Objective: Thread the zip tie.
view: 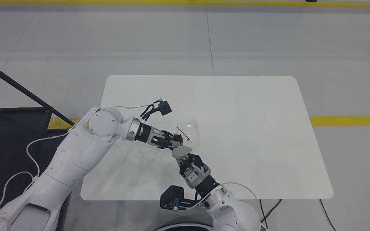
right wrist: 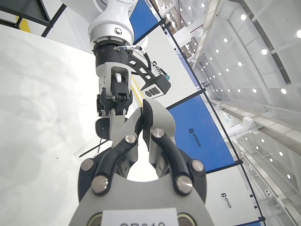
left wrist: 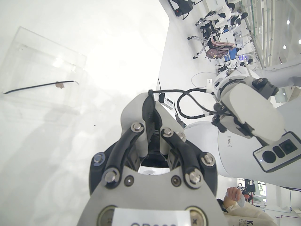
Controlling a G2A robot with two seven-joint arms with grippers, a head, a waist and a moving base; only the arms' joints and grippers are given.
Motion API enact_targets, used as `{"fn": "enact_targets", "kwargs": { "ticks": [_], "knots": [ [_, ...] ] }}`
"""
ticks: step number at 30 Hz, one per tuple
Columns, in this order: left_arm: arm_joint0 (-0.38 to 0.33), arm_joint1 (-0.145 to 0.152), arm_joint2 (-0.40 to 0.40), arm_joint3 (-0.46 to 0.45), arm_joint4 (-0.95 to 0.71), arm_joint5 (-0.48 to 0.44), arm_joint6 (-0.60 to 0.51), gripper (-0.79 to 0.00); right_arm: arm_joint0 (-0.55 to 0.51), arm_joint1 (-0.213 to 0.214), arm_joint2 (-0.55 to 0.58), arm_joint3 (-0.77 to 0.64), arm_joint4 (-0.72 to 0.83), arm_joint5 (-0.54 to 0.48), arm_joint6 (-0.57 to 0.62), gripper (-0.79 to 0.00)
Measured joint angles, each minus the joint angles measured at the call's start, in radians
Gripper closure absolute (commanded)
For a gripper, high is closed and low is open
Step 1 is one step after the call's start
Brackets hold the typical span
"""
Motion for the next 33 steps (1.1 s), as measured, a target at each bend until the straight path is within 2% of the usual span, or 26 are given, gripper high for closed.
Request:
{"fn": "enact_targets", "kwargs": {
  "ticks": [23, 33],
  "knots": [
    [0.000, 0.000, 0.000, 0.000, 0.000, 0.000, 0.000, 0.000, -0.016, 0.022, 0.014, -0.029, -0.010, -0.084, -0.040, 0.000],
    [0.000, 0.000, 0.000, 0.000, 0.000, 0.000, 0.000, 0.000, 0.000, 0.020, -0.003, -0.021, 0.008, -0.083, 0.012, 0.000]
  ]
}}
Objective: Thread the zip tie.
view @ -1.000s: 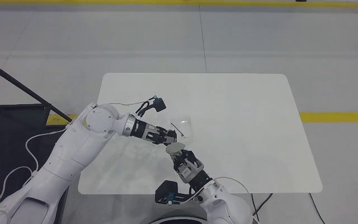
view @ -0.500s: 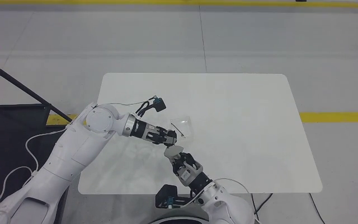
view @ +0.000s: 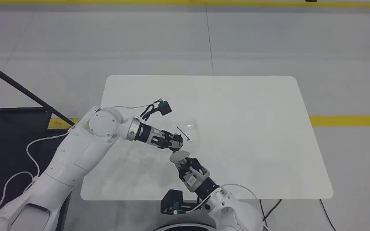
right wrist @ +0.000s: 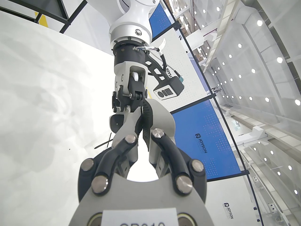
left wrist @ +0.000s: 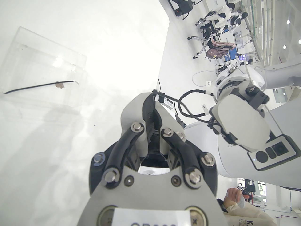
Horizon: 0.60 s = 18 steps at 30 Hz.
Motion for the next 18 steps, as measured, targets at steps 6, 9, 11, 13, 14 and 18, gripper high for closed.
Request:
{"fn": "enact_targets", "kwargs": {
  "ticks": [6, 9, 11, 13, 14, 18],
  "knots": [
    [0.000, 0.000, 0.000, 0.000, 0.000, 0.000, 0.000, 0.000, 0.026, -0.007, -0.022, 0.014, 0.020, 0.014, 0.050, 0.000],
    [0.000, 0.000, 0.000, 0.000, 0.000, 0.000, 0.000, 0.000, 0.037, -0.012, -0.030, 0.022, 0.038, 0.041, 0.071, 0.000],
    [0.000, 0.000, 0.000, 0.000, 0.000, 0.000, 0.000, 0.000, 0.044, -0.015, -0.034, 0.028, 0.049, 0.058, 0.083, 0.000],
    [0.000, 0.000, 0.000, 0.000, 0.000, 0.000, 0.000, 0.000, 0.049, -0.017, -0.038, 0.033, 0.056, 0.071, 0.090, 0.000],
    [0.000, 0.000, 0.000, 0.000, 0.000, 0.000, 0.000, 0.000, 0.051, -0.018, -0.039, 0.035, 0.059, 0.075, 0.093, 0.000],
    [0.000, 0.000, 0.000, 0.000, 0.000, 0.000, 0.000, 0.000, 0.055, -0.021, -0.042, 0.038, 0.076, 0.103, 0.107, 0.000]
  ]
}}
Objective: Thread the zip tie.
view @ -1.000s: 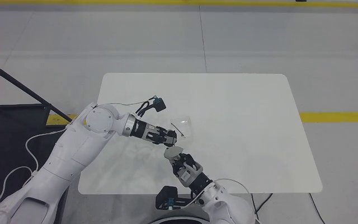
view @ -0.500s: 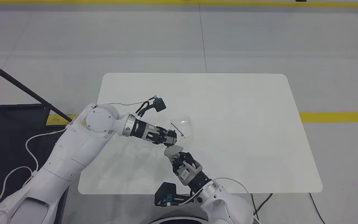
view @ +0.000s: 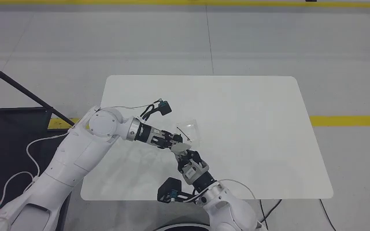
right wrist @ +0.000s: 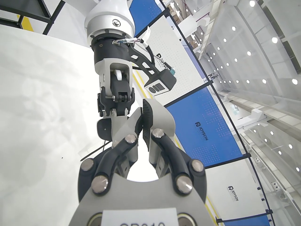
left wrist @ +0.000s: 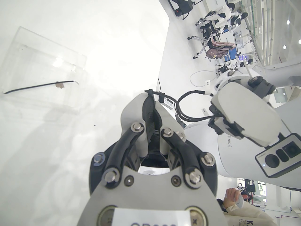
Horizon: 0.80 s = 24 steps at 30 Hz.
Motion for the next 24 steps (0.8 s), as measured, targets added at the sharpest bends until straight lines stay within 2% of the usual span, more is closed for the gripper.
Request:
{"fn": "enact_targets", "kwargs": {
  "ticks": [16, 24],
  "knots": [
    [0.000, 0.000, 0.000, 0.000, 0.000, 0.000, 0.000, 0.000, 0.007, -0.018, -0.003, 0.015, 0.038, 0.154, 0.081, 0.000],
    [0.000, 0.000, 0.000, 0.000, 0.000, 0.000, 0.000, 0.000, 0.020, -0.027, -0.018, 0.033, 0.043, 0.191, 0.088, 0.000]
  ]
}}
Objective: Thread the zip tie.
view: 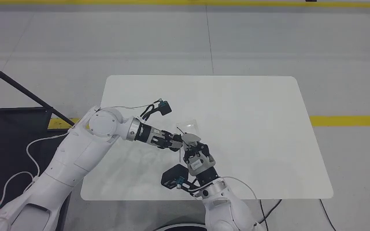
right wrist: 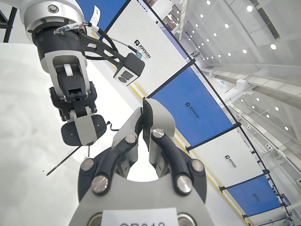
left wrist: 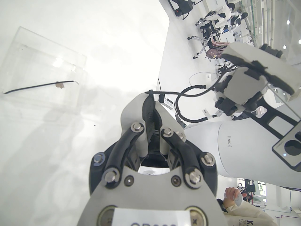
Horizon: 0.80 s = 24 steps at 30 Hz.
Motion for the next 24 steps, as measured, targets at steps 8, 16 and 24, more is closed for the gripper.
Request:
{"fn": "enact_targets", "kwargs": {
  "ticks": [8, 16, 24],
  "knots": [
    [0.000, 0.000, 0.000, 0.000, 0.000, 0.000, 0.000, 0.000, 0.028, -0.012, -0.018, 0.032, 0.003, 0.014, 0.025, 0.000],
    [0.000, 0.000, 0.000, 0.000, 0.000, 0.000, 0.000, 0.000, 0.059, -0.029, -0.035, 0.056, 0.002, 0.033, 0.092, 0.000],
    [0.000, 0.000, 0.000, 0.000, 0.000, 0.000, 0.000, 0.000, 0.074, -0.044, -0.053, 0.090, -0.079, 0.095, 0.156, 0.000]
  ]
}}
